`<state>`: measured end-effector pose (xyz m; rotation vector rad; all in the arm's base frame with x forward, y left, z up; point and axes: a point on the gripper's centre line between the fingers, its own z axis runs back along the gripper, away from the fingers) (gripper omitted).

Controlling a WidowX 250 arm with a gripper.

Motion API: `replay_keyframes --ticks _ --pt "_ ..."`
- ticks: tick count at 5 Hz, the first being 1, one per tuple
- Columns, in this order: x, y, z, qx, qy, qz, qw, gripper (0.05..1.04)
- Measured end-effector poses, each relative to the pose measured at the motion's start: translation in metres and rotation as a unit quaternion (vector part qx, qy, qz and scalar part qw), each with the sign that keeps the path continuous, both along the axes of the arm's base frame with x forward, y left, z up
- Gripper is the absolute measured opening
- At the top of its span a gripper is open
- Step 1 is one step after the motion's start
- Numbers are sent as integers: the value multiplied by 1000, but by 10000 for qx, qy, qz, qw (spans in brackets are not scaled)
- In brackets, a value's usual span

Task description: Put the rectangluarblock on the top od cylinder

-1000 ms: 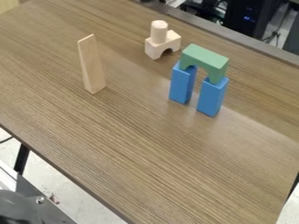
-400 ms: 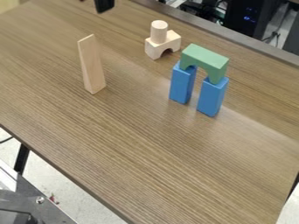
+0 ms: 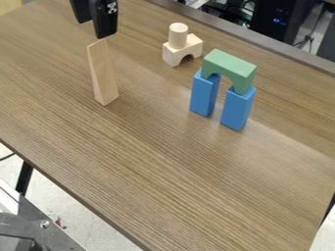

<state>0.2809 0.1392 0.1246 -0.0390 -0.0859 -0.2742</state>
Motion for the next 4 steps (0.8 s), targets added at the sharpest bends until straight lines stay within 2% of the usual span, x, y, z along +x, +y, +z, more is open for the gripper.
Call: replay_keyframes --ticks 2,3,4 --pt "-13 -5 -11 69 145 60 9999 1000" --pt "-12 -8 -28 129 221 251 9994 968" --pt "-8 -10 -44 111 71 428 9990 690"
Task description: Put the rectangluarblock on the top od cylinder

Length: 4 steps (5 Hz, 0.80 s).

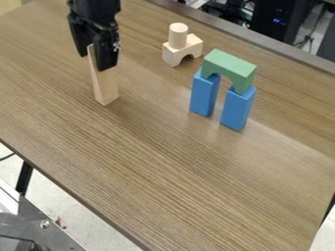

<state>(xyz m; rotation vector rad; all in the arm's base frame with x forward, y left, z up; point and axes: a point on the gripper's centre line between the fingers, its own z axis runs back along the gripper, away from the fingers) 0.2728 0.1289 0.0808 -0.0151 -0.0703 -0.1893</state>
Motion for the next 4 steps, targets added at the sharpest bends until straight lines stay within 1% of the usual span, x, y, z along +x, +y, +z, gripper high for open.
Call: replay_keyframes --ticks 1,2,3,4 --pt "4 2 -1 11 -174 97 9998 383" --pt "5 0 3 -229 -186 183 9994 162" --pt "13 1 43 -444 -458 195 9978 118" --pt "29 -2 94 -539 -743 125 9957 118"
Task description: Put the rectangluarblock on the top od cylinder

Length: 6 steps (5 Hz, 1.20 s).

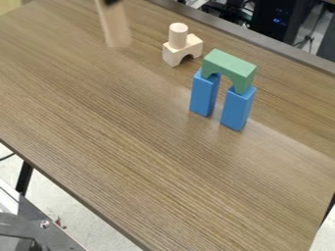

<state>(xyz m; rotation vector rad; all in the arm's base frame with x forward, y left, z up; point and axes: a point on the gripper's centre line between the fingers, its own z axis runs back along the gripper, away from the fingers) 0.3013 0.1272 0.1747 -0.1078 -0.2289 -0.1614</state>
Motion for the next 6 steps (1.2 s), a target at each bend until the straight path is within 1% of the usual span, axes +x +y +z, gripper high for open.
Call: replay_keyframes --ticks 1,2,3,4,5,6 --pt "16 -10 27 146 -153 -92 9997 118" --pt "35 -26 24 275 -85 -274 9992 118" --pt "51 -35 19 347 -24 -436 9984 118" --pt "71 -38 10 368 80 -479 9981 118" --pt "92 -38 5 407 104 -495 9979 118" --pt "108 -33 -4 391 197 -448 9980 118"
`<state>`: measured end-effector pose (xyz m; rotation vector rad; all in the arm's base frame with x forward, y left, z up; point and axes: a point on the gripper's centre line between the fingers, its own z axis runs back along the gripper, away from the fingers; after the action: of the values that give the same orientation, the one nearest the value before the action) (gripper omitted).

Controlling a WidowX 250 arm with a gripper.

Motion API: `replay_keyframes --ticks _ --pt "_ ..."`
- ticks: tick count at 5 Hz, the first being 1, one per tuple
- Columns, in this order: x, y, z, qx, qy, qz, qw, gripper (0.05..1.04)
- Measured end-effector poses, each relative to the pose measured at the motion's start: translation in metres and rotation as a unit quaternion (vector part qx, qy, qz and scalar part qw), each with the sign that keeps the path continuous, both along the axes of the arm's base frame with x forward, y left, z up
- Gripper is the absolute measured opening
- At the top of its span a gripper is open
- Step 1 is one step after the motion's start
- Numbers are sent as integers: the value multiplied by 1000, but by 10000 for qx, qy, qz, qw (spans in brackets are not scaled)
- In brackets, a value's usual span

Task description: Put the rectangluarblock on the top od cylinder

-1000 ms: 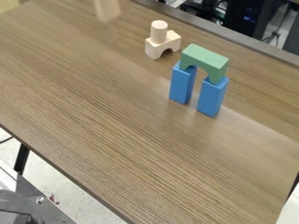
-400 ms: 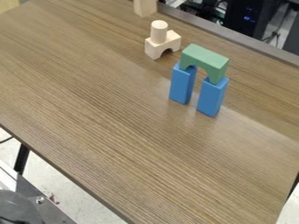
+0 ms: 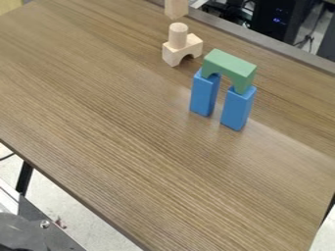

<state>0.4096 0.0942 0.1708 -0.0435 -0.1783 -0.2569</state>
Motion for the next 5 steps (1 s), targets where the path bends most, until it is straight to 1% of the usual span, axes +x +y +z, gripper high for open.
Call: replay_keyframes --ticks 1,3,4,5 --pt "9 3 -2 -9 10 40 10000 118" --pt "10 9 -7 -25 24 135 9999 118" --pt "7 8 -21 -69 138 129 9998 118" --pt "2 8 -26 -51 141 133 9998 118"
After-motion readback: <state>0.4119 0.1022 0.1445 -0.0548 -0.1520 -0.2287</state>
